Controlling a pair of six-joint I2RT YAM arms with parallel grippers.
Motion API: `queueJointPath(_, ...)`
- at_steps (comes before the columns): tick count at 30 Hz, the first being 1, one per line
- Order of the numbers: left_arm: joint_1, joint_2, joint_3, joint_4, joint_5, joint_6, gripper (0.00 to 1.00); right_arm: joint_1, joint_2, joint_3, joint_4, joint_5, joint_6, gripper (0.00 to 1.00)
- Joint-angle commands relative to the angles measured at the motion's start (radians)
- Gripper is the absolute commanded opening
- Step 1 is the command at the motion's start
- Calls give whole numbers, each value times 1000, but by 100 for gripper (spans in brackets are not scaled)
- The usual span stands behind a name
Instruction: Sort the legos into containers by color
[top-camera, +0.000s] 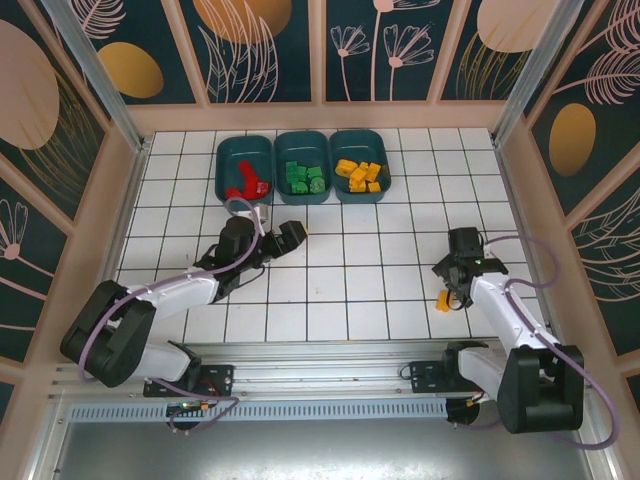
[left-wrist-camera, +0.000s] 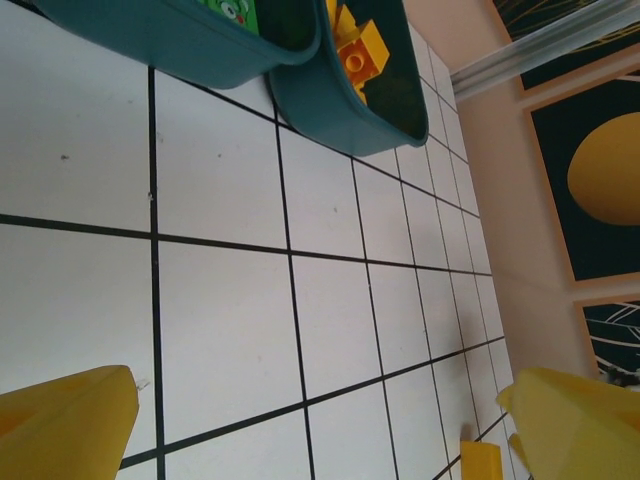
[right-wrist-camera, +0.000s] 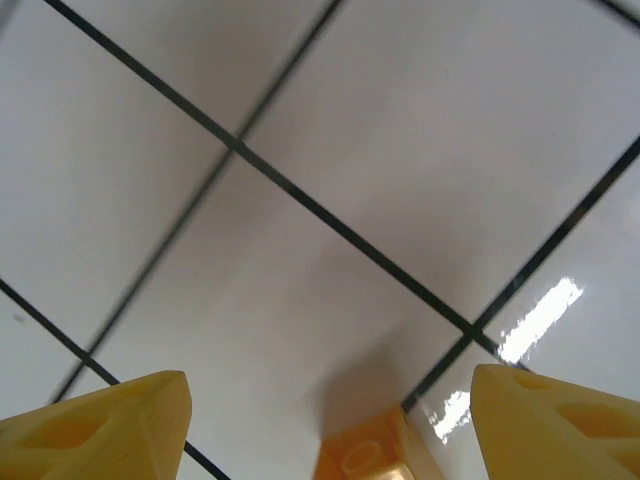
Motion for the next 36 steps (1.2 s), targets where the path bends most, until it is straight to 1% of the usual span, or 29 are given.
queueJointPath(1,-1,-40,-21,-6,-25,25,96,19,3,-12,-39,-29,44,75)
queueJointPath(2,-2,-44,-21,-9,-29,25,96,29,3,-18,-41,-31,48,75)
queueJointPath(4,-1,-43,-18,-9,-34,26,96,41,5,-37,-22,-83,58,75)
queueJointPath(7,-1,-26,-5,-2,-17,22,96,85,5,-66,31,-136,87,75)
queueJointPath(11,-3,-15,10,-4,4,20,96,142,53,-78,78,-167,91,74)
queueJointPath(12,-2,-18,9,-5,3,20,96,148,65,-83,94,-179,84,74)
queueJointPath(15,-1,-27,5,-11,-5,20,96,152,94,-89,127,-209,64,67)
queueJointPath(17,-2,-34,-1,-10,-5,18,96,152,102,-91,140,-207,58,60)
queueJointPath(18,0,-38,-4,-12,-7,15,96,153,101,-93,150,-212,55,54)
queueJointPath(19,-1,-43,-6,-16,-10,16,96,154,97,-92,166,-219,51,45)
queueJointPath(22,-2,-63,-6,-42,-25,27,96,177,92,-67,187,-220,39,22)
queueJointPath(25,0,-88,6,-90,-78,54,97,232,106,20,210,-181,12,13)
queueJointPath(27,4,-105,15,-132,-151,72,98,250,139,92,265,-154,-16,11)
queueJointPath(29,23,-124,11,-166,-226,55,98,265,200,166,367,-147,-48,11)
queueJointPath(31,68,-139,-20,-166,-278,11,99,293,310,263,496,-148,-97,11)
queueJointPath(33,126,-141,-58,-163,-281,-49,98,324,432,376,580,-120,-158,11)
queueJointPath(34,163,-135,-75,-158,-258,-76,98,335,500,444,601,-94,-189,12)
queueJointPath(36,211,-119,-92,-163,-201,-109,99,336,623,562,621,-46,-235,13)
